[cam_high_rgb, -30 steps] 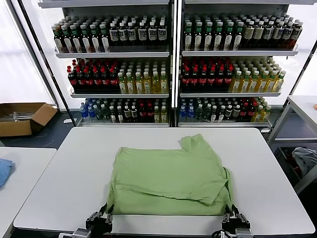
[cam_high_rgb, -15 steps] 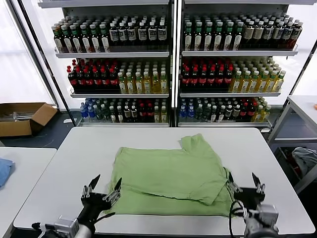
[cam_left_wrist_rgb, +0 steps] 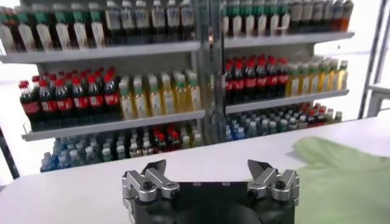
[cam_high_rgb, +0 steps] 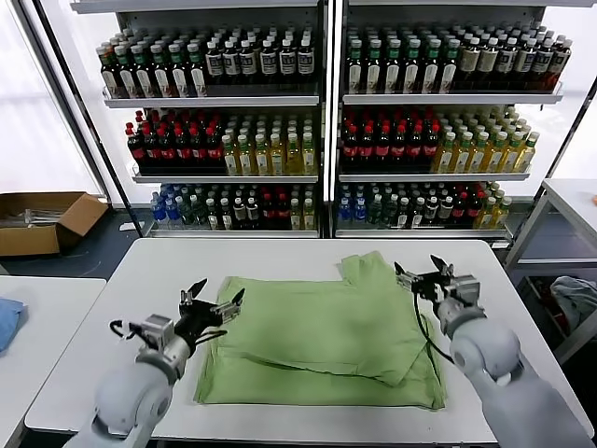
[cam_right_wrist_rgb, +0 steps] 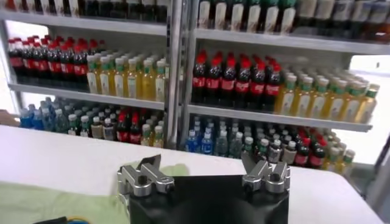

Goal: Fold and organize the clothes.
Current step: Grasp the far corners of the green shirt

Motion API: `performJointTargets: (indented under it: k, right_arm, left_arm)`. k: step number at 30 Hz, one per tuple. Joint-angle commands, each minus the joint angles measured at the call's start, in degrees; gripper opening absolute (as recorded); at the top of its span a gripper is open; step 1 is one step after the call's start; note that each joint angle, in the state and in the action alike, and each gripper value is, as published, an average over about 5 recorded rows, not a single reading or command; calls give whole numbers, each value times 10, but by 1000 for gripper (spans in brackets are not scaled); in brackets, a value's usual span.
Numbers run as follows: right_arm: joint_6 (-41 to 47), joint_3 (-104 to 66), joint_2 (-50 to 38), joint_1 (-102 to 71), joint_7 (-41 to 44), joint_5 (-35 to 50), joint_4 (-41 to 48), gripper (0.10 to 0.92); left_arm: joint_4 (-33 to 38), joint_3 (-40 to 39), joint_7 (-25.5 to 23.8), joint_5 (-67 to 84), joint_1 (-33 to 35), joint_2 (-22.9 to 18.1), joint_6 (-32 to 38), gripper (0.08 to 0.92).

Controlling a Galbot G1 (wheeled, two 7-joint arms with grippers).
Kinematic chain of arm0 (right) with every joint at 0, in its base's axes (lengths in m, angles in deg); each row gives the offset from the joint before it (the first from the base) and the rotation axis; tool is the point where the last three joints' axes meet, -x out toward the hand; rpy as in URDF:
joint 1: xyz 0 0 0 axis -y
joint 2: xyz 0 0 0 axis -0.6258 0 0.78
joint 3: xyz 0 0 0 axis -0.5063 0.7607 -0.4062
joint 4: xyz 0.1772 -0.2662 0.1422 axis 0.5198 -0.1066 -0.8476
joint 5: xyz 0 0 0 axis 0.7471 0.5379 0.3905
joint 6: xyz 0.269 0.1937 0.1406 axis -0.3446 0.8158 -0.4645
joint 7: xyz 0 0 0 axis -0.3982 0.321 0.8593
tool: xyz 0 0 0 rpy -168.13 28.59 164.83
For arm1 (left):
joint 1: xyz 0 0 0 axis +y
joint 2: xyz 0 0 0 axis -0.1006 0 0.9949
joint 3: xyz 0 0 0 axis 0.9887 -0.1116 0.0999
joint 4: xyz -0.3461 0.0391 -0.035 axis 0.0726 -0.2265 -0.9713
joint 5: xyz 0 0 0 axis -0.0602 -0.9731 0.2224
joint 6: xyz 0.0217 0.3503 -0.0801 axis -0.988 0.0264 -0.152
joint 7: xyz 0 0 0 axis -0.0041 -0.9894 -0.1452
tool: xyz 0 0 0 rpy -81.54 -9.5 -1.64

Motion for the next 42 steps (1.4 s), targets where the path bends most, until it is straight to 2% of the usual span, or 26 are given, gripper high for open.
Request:
performJointTargets:
  k: [1,20,33,38,42]
  right_arm:
    - [0,72,51,135,31,-19,174,823]
    - [-32,43,145,145,46,-97,350,823]
    - [-34,42,156,119,52,-108,345,823]
    - [-35,43,160,109,51,-112,340,778]
    - [-36,43,157,97,50,-115,327,672]
  left_arm:
    - [-204,-59,-8,24,-161,6,-14,823]
    - [-342,-96,-19,-4,-225,-51,-7,823]
    - [-347,-93,-21,-11,-203,-55,-9,819]
    - [-347,-94,-22,-16,-191,-55,-12,731]
    - [-340,-96,-22,-16,-180,-58,-13,619]
